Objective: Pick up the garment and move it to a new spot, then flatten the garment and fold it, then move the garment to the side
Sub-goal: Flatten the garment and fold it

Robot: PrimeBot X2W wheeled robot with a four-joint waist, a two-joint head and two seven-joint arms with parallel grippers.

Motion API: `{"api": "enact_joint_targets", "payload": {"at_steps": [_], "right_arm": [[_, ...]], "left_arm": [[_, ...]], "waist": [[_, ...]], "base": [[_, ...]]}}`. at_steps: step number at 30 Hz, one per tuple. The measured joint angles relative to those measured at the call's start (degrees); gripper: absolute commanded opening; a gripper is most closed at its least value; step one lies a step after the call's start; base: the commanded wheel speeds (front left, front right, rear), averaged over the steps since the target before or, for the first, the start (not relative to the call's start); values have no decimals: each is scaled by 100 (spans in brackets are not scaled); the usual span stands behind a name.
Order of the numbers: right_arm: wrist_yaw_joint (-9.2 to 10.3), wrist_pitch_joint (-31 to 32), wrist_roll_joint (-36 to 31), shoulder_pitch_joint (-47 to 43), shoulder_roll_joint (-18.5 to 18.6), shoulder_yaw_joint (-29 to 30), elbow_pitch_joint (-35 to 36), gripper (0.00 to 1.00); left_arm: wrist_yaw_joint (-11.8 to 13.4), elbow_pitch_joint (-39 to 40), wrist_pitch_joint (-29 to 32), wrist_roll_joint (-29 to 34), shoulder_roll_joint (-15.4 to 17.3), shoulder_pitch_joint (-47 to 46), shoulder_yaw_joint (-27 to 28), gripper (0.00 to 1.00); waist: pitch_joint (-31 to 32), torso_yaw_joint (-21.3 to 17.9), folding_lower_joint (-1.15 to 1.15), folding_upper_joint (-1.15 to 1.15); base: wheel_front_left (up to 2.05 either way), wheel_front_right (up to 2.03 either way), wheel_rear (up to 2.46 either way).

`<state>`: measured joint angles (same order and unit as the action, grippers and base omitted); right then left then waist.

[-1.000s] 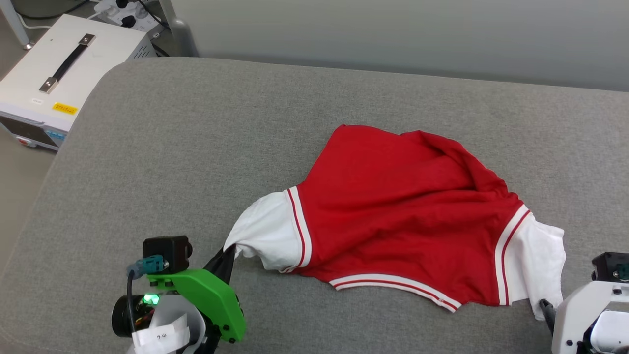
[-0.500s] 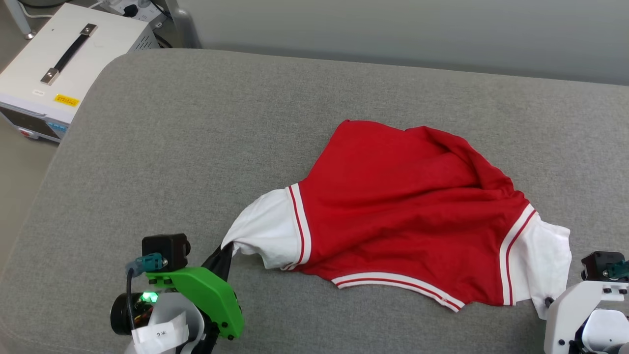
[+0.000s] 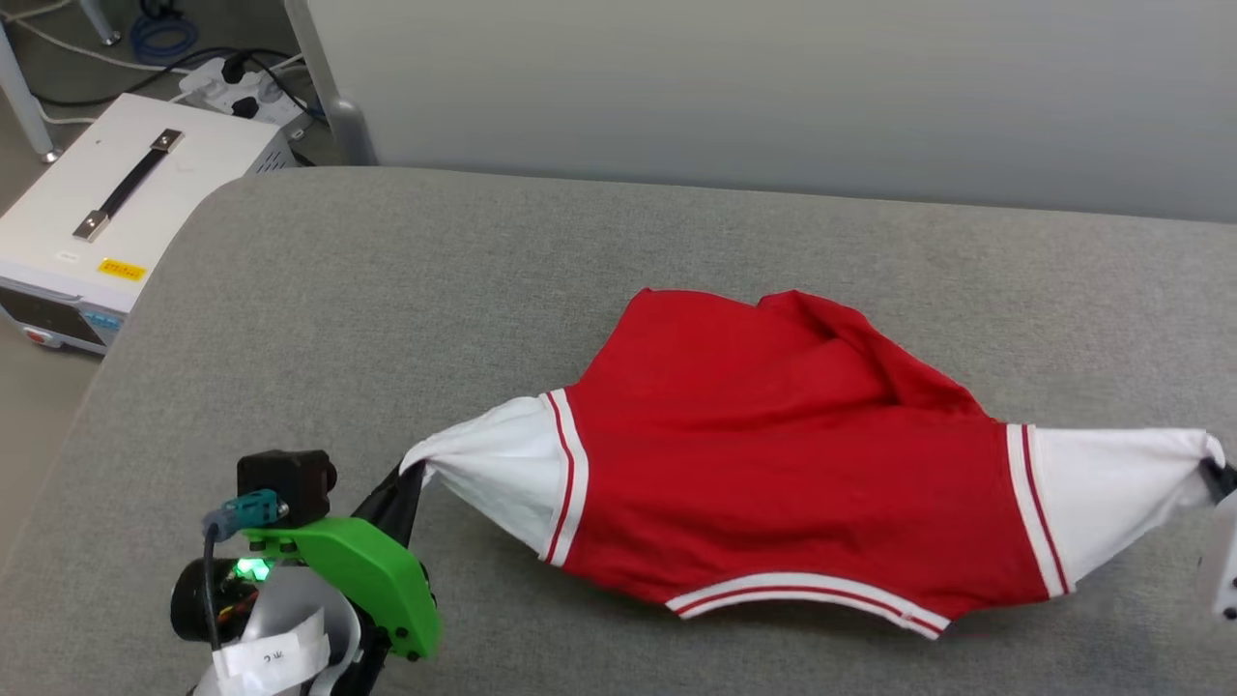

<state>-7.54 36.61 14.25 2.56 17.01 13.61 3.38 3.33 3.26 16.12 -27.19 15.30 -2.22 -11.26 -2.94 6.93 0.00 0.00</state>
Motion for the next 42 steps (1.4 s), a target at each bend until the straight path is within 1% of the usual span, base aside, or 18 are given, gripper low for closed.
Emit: {"api": "enact_joint_targets", "payload": {"at_steps": [5, 7, 13, 16, 19, 23, 27, 31, 36, 42], "right_arm": [[0, 144, 416, 441, 436, 116, 445, 0], [0, 189, 556, 653, 580, 191, 610, 0], [0, 271, 929, 1334, 832, 300, 916, 0], [0, 278, 1042, 1657, 911, 320, 991, 0], [0, 326, 1154, 1985, 971, 313, 1014, 0], [0, 375, 1226, 2400, 1050, 229, 985, 0], [0, 380, 1260, 2871, 1147, 113, 832, 0], [0, 346, 1277, 3476, 1265, -57, 536, 0], [0, 115, 1249, 4384, 1437, -376, 58, 0], [1, -288, 1096, 5608, 1543, -732, -688, 0]], "left_arm": [[-109, 497, 176, 8, 318, -181, 93, 0], [-115, 730, 235, 15, 445, -354, 170, 0], [-157, 1415, 476, 2, 786, -874, 465, 0], [-162, 1671, 593, -56, 889, -1132, 595, 0], [-166, 1834, 709, -103, 1012, -1397, 714, 0], [-246, 1903, 816, -114, 1220, -1818, 829, 0], [-367, 1892, 927, -200, 1374, -2347, 879, 0], [-523, 1659, 1012, -316, 1557, -3051, 935, 0], [-758, 1127, 1040, -312, 1798, -4038, 872, 0], [-966, 322, 1004, -283, 1980, -5361, 559, 0]], "waist": [[202, -97, 0, 0], [269, -131, 0, 0], [411, -248, 0, 0], [423, -304, 0, 0], [388, -341, 0, 0], [285, -374, 0, 0], [140, -404, 0, 0], [-81, -432, 0, 0], [-469, -474, 0, 0], [-1046, -531, 0, 0]], "base": [[0, 0, 0], [0, 0, 0], [0, 0, 0], [0, 0, 0], [0, 0, 0], [0, 0, 0], [0, 0, 0], [0, 0, 0], [0, 0, 0], [0, 0, 0]]}}
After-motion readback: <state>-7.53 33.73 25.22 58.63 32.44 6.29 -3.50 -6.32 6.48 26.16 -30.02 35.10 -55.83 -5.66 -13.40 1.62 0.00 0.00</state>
